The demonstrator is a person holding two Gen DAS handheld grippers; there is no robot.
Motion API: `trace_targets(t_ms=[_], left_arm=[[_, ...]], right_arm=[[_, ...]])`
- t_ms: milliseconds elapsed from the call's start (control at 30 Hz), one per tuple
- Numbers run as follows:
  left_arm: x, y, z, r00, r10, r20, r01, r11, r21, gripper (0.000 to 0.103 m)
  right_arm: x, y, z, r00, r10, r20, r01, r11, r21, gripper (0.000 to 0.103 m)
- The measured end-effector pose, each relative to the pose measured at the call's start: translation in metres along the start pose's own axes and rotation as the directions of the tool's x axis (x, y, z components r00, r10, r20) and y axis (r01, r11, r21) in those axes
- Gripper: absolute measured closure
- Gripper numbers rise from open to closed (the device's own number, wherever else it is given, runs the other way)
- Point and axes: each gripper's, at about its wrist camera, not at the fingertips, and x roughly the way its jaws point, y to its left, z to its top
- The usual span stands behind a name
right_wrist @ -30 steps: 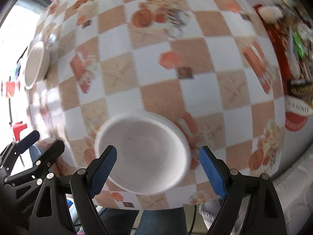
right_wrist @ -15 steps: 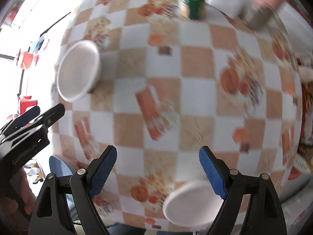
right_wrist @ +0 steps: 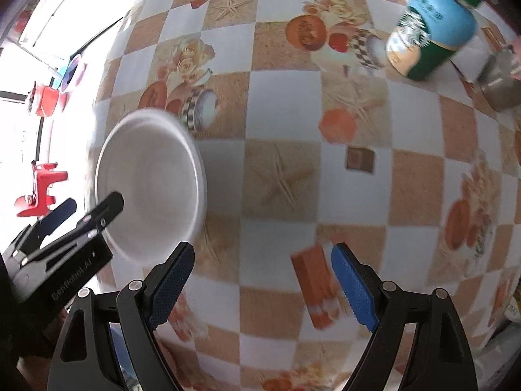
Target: Organize plates and bowls
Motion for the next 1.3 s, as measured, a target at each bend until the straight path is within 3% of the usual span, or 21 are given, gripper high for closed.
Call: trace_targets(t_ms=[367,433,500,567,633,667,733,800,1000,1300], left_arm=[[0.035,0.002,0.019,0.999,0.029,-0.014,-0.029,0.999,0.024,0.023],[0.038,0.001,0.019,1.0,0.018,-0.023,-0.017,0.999,0.038,0.032],[0.042,-0.003,0.02,0.999,-0.002,-0.032,0.004,0.999,0.052,0.039],[0.04,-0.009,0.02,0.999,-0.022,-0.031,0.024,0.997,0.067,0.051],[0.038,-0.017,0.021,0.999,-0.039,-0.034,0.042,0.995,0.089,0.065],[0.037,-0.02,0.021,0.999,-0.031,-0.027,0.033,0.995,0.098,0.067],[0.037,-0.023,0.02,0.999,-0.035,-0.029,0.039,0.993,0.114,0.069],[0.035,-0.028,0.017,0.999,-0.036,-0.029,0.04,0.99,0.134,0.07],[0.029,-0.046,-0.01,0.997,-0.045,-0.056,0.053,0.988,0.145,0.07],[0.017,-0.076,-0.108,0.988,-0.072,-0.136,0.093,0.983,0.159,0.07]], right_arm=[[0.035,0.02,0.024,1.0,-0.012,-0.003,0.012,0.999,-0.036,0.016],[0.038,0.023,0.024,1.0,-0.021,0.004,0.021,0.999,-0.049,0.017],[0.04,0.026,0.023,1.0,-0.022,0.008,0.022,0.998,-0.058,0.032],[0.041,0.032,0.022,0.999,-0.029,0.017,0.03,0.998,-0.061,0.038],[0.041,0.038,0.021,1.0,-0.011,0.026,0.013,0.997,-0.082,0.054],[0.043,0.043,0.021,1.0,0.003,0.019,-0.001,0.996,-0.093,0.066],[0.044,0.045,0.021,1.0,0.024,0.012,-0.023,0.996,-0.089,0.072],[0.047,0.047,0.02,0.999,0.051,-0.004,-0.051,0.994,-0.091,0.087],[0.05,0.038,0.002,0.998,0.044,-0.035,-0.047,0.995,-0.091,0.087],[0.053,0.003,-0.075,0.992,0.007,-0.124,-0.021,0.994,-0.109,0.087]])
